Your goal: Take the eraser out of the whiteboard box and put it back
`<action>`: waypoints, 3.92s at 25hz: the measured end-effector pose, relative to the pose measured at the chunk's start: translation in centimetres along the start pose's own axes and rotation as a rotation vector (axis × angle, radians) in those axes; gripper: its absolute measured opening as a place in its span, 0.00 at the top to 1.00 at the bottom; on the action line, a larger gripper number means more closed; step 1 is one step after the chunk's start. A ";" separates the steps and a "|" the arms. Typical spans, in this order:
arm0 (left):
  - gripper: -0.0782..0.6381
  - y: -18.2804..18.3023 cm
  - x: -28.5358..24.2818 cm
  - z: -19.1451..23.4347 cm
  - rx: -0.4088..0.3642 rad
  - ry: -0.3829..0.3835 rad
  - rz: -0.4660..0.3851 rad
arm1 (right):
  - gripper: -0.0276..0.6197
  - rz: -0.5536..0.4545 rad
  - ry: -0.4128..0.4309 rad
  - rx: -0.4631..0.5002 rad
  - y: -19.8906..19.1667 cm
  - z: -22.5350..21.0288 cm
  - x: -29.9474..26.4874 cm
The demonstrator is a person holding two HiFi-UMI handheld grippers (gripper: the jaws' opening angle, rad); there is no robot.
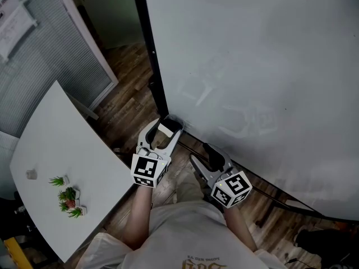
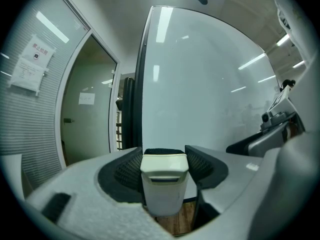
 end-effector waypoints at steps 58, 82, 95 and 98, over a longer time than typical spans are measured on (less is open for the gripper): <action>0.48 1.9 1.6 -1.0 -0.004 0.002 -0.065 | 0.60 -0.006 0.014 0.028 0.4 -0.2 1.2; 0.89 2.7 9.4 -1.3 -0.026 0.133 -0.067 | 0.94 -0.080 -0.014 0.168 3.0 4.1 3.3; 0.89 1.5 10.7 -0.3 0.131 0.092 -0.007 | 0.94 -0.052 -0.012 0.219 3.1 5.3 3.0; 0.89 1.6 10.6 0.1 0.123 0.100 -0.010 | 0.94 -0.046 -0.013 0.220 3.1 5.2 2.8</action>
Point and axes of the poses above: the fingertips, and each gripper's own axes: x backward along the fingers, z to its left, y out of its top, the point moved 4 cm from there along x, backward along the fingers, and after that the axes turned 11 degrees about y, right-handed, at the moved point
